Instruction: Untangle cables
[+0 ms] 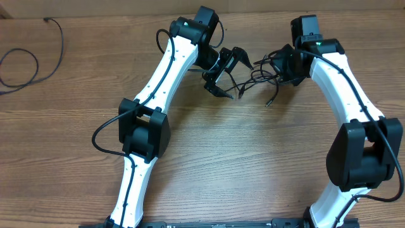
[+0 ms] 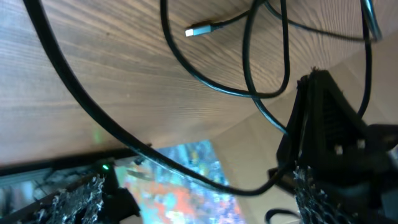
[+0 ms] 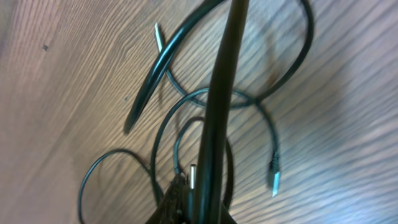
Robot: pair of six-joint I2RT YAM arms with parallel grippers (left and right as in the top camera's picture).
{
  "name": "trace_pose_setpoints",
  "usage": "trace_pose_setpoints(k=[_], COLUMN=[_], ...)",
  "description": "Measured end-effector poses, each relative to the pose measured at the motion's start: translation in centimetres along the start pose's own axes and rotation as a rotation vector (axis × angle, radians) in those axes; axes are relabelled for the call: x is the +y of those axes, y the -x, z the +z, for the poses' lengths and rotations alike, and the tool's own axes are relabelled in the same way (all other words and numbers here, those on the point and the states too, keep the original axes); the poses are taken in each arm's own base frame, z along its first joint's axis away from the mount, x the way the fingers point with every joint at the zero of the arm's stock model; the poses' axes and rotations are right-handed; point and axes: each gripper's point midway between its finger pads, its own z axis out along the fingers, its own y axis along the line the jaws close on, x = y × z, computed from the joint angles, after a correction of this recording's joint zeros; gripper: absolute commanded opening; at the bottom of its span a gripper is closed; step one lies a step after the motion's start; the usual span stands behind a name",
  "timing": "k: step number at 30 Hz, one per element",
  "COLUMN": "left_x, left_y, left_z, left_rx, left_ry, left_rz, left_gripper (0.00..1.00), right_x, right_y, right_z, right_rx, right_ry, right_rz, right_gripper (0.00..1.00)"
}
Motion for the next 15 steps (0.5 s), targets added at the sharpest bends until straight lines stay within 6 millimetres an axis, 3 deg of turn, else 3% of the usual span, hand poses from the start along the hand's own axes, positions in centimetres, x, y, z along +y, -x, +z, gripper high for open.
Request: trace_pose_setpoints(k=[4,5,6,9,11,15], left_x=[-0.7,-0.9,-1.4,-2.5,-2.6,-2.8], left_y=[0.0,0.1,0.3,1.0,1.7,2.7], left_z=[0.2,0.2,0.3,0.4,0.3,0.0], left_rx=[-0.005,-0.008,-0.02,-0.06,-0.098,-0.152], left_ry=[-0.019,-0.027,-0.044,-0.08,-0.083,-0.091], left_rz=[-0.112,-0.115,-0.119,-0.109,-0.116,-0.08], left_gripper=[1.0,0.95,0.83,0.26,0.05,0.04], right_x=[1.1,1.3,1.5,1.9,1.8,2.0], right_y=[-1.5,-1.8,-2.2,-3.2,-3.6,-4.1], right_z=[0.0,0.0,0.0,-0.2,-0.5,-1.9], right_rx=[0.056,0.069,0.086,0.135,0.155,0.171], right_ry=[0.037,0.045,0.055,0.07,0.067,0.089], right_rz=[0.07,0.078,0.086,0.105,0.115,0.084], right_gripper=[0.04,0.04,0.04,0.04,0.04,0.04])
